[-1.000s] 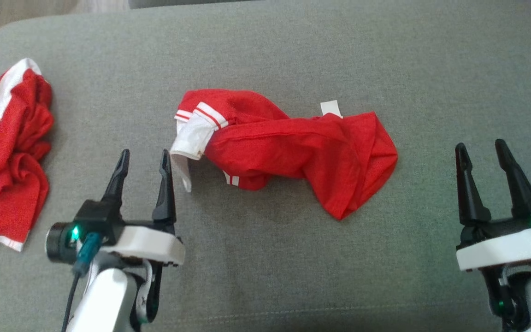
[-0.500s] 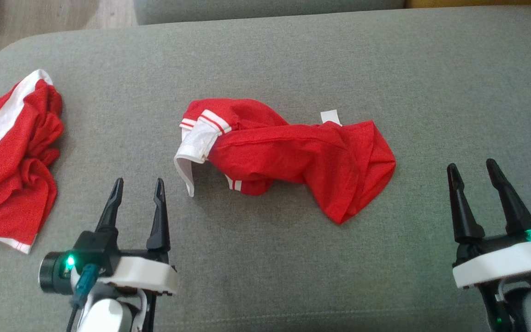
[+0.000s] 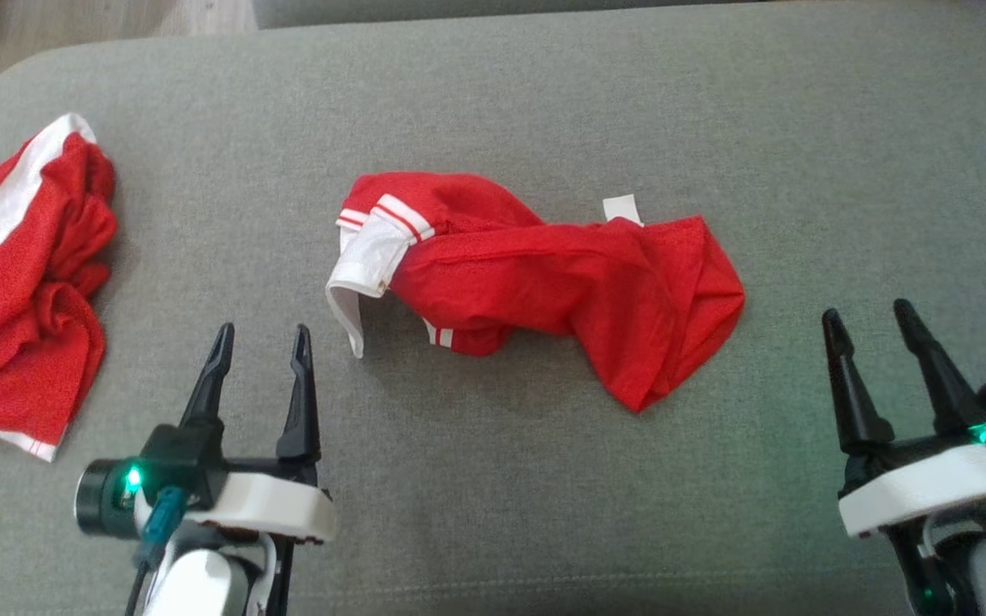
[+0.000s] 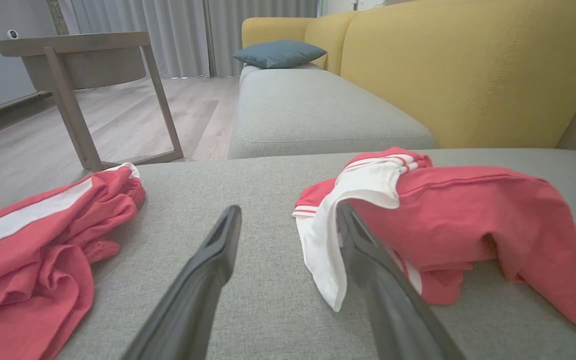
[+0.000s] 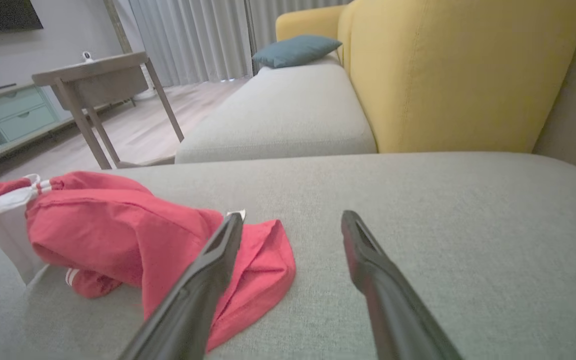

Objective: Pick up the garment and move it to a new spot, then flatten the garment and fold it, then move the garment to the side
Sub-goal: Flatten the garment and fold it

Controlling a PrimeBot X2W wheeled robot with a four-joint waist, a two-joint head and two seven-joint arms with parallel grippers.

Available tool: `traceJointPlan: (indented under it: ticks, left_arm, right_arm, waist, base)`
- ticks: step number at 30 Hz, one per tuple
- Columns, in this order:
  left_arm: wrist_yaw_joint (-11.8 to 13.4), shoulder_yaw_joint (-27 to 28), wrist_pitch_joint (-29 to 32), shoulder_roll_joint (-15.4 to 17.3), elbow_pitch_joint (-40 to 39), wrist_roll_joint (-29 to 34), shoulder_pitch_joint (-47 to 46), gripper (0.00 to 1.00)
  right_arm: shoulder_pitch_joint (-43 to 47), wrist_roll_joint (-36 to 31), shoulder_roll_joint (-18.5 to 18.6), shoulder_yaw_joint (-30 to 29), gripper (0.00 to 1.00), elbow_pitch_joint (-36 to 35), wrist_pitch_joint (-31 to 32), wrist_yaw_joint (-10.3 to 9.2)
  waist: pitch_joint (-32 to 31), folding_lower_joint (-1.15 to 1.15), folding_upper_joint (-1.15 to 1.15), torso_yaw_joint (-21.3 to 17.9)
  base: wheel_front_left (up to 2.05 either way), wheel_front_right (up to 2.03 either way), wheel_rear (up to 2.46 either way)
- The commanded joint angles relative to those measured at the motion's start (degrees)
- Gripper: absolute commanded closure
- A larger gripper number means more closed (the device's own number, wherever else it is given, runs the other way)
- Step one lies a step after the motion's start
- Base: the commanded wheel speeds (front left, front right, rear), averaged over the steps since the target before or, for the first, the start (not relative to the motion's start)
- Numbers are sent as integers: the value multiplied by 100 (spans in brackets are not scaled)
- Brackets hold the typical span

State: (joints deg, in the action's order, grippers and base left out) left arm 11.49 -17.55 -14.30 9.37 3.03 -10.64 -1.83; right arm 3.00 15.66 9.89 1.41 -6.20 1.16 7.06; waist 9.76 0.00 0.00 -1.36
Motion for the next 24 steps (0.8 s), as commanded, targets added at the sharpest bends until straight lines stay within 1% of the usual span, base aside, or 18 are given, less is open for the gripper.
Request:
traceJointPlan:
  ticks: [1, 6, 16, 21, 22, 23, 24]
  left_arm:
    - [-35, 226, -70, 26, -221, 68, -290, 0]
    - [-84, 177, -70, -41, -257, 142, -515, 0]
    - [-171, 135, -70, -243, -303, 263, -865, 0]
    - [-203, 166, -70, -309, -296, 304, -913, 0]
    - [-208, 172, -70, -320, -296, 314, -918, 0]
    - [-215, 178, -70, -330, -297, 322, -922, 0]
    - [-232, 198, -70, -345, -296, 336, -931, 0]
  right_arm:
    - [-189, 74, 200, 167, 0, -110, 87, 43]
    - [-582, 427, 561, 565, 0, 255, 441, 43]
    - [-1663, 1186, 1233, 1834, 0, 1056, 1132, 43]
    - [-2110, 1466, 1461, 2362, 0, 1397, 1236, 43]
    - [-2173, 1516, 1501, 2442, 32, 1456, 1245, 43]
    - [-2232, 1565, 1540, 2515, 79, 1493, 1232, 43]
    - [-2335, 1621, 1622, 2596, 100, 1529, 1155, 43]
  waist:
    - [64, 0, 0, 38]
    - [317, 0, 0, 192]
    - [753, 0, 0, 556]
    - [837, 0, 0, 626]
    - [850, 0, 0, 633]
    - [861, 0, 0, 639]
    - [879, 0, 0, 647]
  base:
    - [0, 0, 0]
    - [0, 0, 0]
    - [0, 0, 0]
    - [0, 0, 0]
    - [0, 0, 0]
    - [0, 0, 0]
    - [0, 0, 0]
